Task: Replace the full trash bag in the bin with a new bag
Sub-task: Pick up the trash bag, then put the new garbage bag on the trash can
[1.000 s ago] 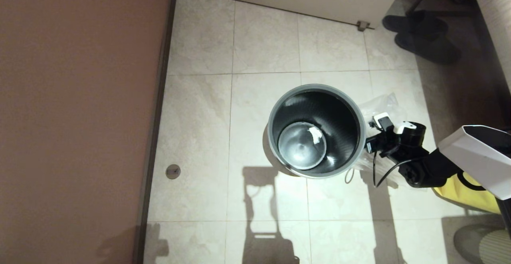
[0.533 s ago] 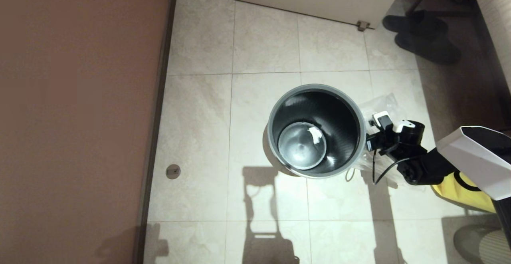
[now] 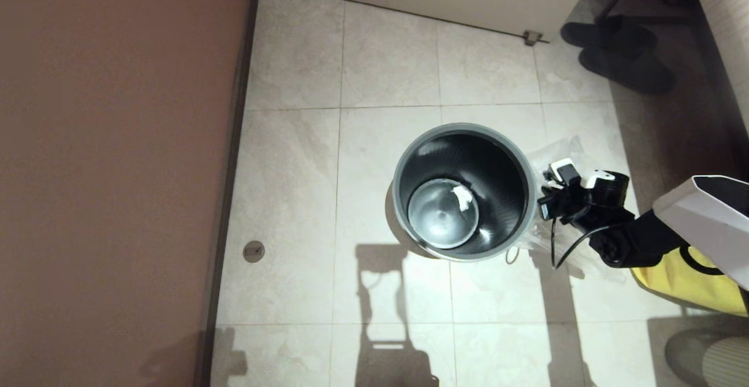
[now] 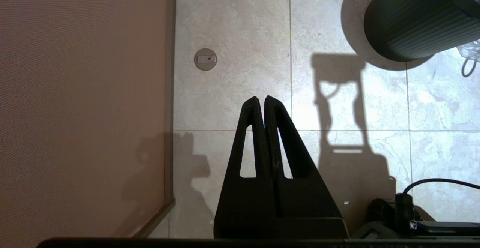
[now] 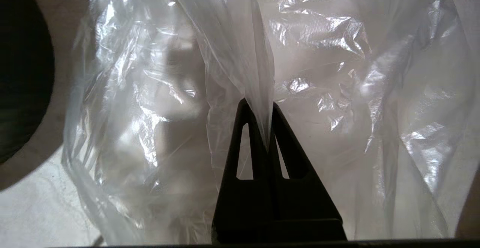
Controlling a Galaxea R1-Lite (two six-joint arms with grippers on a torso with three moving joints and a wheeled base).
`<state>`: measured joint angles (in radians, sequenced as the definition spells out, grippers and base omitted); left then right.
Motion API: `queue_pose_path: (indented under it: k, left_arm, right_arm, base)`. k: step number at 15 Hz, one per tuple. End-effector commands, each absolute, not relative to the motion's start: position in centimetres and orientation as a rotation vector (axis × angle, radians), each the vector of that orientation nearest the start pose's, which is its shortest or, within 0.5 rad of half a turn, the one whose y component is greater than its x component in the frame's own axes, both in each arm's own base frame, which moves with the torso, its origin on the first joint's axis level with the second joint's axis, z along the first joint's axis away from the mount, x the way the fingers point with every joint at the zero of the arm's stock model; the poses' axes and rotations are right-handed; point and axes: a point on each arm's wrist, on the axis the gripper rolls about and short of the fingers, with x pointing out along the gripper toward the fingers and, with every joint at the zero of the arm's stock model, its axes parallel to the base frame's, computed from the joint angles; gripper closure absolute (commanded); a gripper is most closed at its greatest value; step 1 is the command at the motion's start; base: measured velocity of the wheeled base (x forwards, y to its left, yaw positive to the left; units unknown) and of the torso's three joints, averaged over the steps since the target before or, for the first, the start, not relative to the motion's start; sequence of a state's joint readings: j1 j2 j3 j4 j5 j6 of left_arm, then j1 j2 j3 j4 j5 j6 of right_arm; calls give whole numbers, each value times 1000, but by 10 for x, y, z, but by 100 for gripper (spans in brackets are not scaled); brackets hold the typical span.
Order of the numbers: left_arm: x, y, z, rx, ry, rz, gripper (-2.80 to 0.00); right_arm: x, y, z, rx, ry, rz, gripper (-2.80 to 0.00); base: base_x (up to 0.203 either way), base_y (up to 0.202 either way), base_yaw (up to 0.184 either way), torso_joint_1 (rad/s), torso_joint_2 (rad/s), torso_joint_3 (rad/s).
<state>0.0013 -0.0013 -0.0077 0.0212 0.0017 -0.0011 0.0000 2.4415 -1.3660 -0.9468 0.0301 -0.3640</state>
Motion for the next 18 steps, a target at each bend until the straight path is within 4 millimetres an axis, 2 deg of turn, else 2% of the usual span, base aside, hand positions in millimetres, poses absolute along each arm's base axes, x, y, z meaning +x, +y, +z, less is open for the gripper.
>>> queue_pose_path:
  k: [1,3,7,14,18]
  left_arm:
    - [-23,0,75,-2,14,3,0]
    - [-23,0,75,-2,14,3,0]
    - [-23,0,75,-2,14,5,0]
    - [-23,0,75,-2,14,3,0]
    - [-23,0,75,-2,14,3,0]
  right_arm:
    - [466,0,97,-364,79,45,0]
    - [451,0,118,-363,74,40,0]
    - [413,0,173,-360,50,30,0]
    - [330,-1,268,-327,-10,13,0]
    - [279,-6,309,-340,-27,-7,0]
  base:
    - [0,0,0,0,0,0]
    - [0,0,0,0,0,0]
    - [0,0,0,0,0,0]
    - [0,0,0,0,0,0]
    - [0,0,0,0,0,0]
